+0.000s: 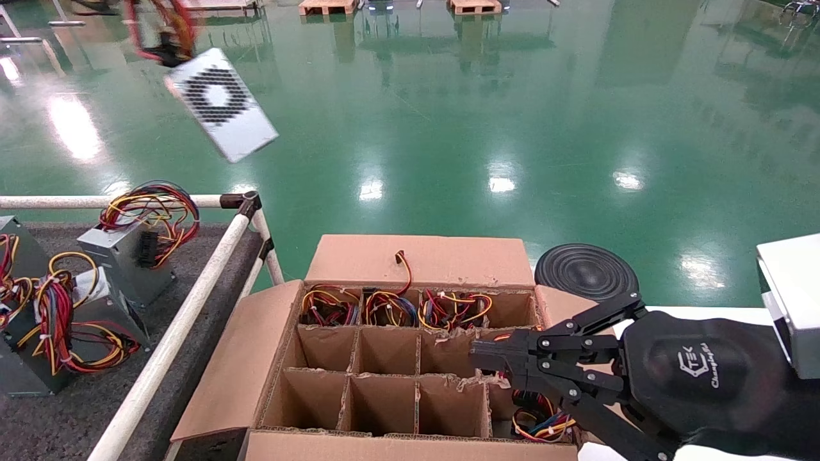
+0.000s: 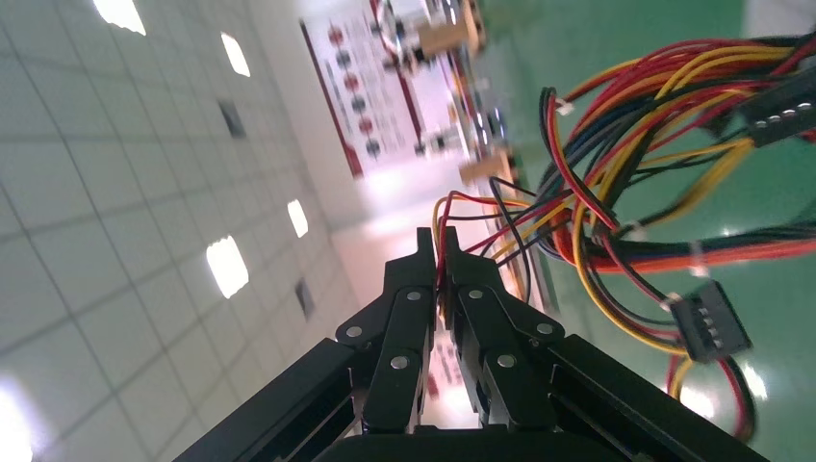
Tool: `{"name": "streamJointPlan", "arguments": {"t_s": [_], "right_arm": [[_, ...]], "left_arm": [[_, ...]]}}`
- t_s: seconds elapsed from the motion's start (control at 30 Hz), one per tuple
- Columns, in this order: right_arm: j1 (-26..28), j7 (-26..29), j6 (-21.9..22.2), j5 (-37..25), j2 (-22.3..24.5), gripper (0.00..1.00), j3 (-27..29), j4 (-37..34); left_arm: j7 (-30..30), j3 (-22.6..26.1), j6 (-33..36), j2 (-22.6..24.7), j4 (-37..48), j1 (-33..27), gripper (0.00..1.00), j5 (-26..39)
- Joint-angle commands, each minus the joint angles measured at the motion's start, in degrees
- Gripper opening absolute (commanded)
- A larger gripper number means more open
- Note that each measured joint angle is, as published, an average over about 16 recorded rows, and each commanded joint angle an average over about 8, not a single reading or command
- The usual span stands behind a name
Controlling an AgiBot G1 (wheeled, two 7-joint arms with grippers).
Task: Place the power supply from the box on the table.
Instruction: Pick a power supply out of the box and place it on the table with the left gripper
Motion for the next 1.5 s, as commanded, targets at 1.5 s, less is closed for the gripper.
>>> {"name": "streamJointPlan", "arguments": {"t_s": [1.5], "right_arm": [[0.0, 0.0, 0.0, 0.0, 0.0, 0.00, 0.0, 0.0]], "left_arm": [[-3.5, 6.5, -11.8, -3.8, 8.8, -0.8, 0.00, 7.8]]}}
